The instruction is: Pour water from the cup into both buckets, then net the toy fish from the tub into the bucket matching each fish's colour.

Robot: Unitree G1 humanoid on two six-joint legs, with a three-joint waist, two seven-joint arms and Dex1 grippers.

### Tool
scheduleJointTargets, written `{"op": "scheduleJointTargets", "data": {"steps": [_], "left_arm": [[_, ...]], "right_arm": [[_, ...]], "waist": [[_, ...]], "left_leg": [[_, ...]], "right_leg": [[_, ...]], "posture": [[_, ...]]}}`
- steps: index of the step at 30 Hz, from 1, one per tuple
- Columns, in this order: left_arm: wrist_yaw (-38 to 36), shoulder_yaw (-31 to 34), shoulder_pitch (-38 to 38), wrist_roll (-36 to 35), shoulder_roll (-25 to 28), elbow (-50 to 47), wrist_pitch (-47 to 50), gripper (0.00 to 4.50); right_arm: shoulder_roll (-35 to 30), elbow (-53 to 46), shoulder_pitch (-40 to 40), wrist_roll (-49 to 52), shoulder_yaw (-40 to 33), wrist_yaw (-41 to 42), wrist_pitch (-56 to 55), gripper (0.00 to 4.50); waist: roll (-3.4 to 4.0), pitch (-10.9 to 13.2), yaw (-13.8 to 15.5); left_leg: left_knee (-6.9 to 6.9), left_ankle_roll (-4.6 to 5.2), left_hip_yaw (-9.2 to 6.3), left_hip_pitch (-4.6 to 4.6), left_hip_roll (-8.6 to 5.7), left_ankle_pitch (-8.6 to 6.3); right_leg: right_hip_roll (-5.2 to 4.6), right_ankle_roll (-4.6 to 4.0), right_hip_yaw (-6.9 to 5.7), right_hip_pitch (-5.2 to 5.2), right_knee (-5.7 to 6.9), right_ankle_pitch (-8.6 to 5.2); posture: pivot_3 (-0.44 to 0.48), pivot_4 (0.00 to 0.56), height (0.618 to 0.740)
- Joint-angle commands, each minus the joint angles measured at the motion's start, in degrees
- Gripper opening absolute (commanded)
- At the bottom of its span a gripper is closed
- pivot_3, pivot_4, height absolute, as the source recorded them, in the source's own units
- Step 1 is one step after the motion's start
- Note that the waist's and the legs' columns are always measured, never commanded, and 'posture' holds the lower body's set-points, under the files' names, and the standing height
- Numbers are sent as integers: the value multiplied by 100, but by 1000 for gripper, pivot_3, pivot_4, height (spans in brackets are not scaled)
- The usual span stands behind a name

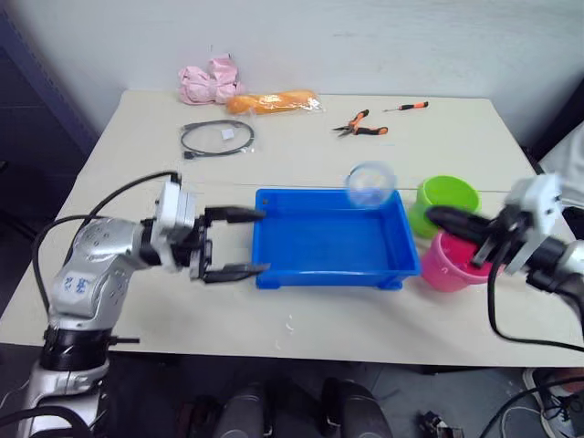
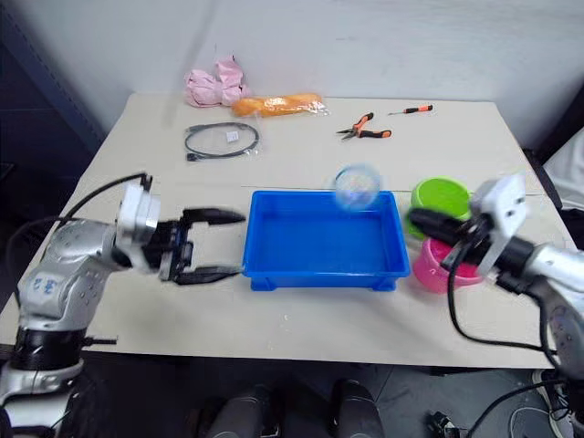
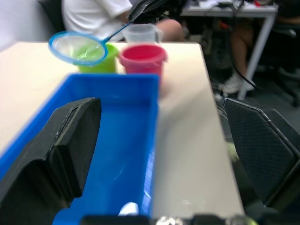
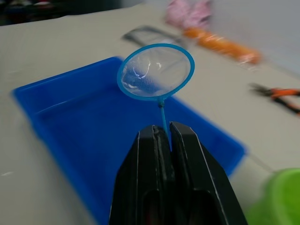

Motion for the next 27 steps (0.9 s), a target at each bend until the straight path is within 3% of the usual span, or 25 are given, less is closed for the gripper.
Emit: {"op": "scheduleJointTargets", "data": {"steps": [1,8,13,18,23,27], "left_arm": [[-284,370,501,-256,367,-527,-56,4467],[-600,752,2004,-167,899,-783,-226,4467],[-456,694,2278,-135,924,-755,-223,4467],[-245,765,2193,-178,943,-635,-82,4467],[-191,837,2220,-20,1110,-404,-109,4500],[-305,1086,2511,-9,1453,-165,86,4500]], "right_arm": [[-190,-556,216,-129,490,674,-37,0],[405,-409,608,-1200,1820,857,-636,0],[855,586,530,-2069,2502,1009,-1352,0],[1307,1446,257,-2565,2717,1013,-1838,0],[1336,1659,141,-2637,2775,1321,-1939,2091],[1043,1268,308,-2450,2287,1314,-1751,4282]], "waist": [[0,0,29],[-1,0,10],[-2,-1,21],[1,1,1],[2,1,-50],[2,1,-73]], "left_leg": [[0,1,-2,0,-1,-4],[-4,-6,-2,0,3,-20],[-3,-17,0,1,2,-27],[-4,-16,2,3,4,-26],[-4,-19,4,4,8,-25],[-4,-21,4,4,12,-26]], "right_leg": [[-5,0,1,0,-15,0],[-5,-2,-1,-4,-29,-2],[-8,-4,1,-4,-27,-2],[-5,-11,0,-12,-12,-6],[-1,-14,-1,-13,-5,-8],[2,-16,-2,-14,-5,-9]], "posture": [[0,150,740],[0,150,740],[0,150,740],[0,150,740],[0,150,740],[0,150,740]]}}
